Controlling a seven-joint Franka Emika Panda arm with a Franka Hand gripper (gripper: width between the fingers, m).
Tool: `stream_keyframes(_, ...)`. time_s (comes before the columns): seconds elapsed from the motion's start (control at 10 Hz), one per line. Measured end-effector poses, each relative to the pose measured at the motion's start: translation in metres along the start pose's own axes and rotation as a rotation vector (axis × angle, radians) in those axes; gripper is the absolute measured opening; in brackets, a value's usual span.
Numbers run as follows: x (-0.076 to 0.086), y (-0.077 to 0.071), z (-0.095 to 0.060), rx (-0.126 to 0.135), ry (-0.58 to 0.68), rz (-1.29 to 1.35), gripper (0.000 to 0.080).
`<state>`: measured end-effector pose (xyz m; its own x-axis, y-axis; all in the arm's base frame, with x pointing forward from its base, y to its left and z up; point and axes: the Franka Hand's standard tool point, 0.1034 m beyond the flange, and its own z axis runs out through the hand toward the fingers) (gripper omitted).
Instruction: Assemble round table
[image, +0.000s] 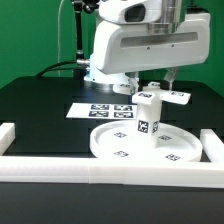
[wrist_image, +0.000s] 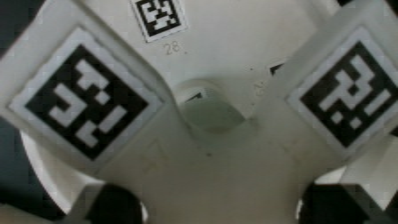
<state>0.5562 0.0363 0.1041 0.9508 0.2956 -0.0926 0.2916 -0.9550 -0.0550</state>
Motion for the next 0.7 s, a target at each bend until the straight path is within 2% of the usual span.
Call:
stream_keyframes(0.4, 0.0022, -0.0026, -0.0016, 0.009, 0.007, 0.233, 0.0439)
stream_keyframes(0.7, 0.0031, -0.0079, -0.0030, 0.029, 0.034, 0.567, 0.0439)
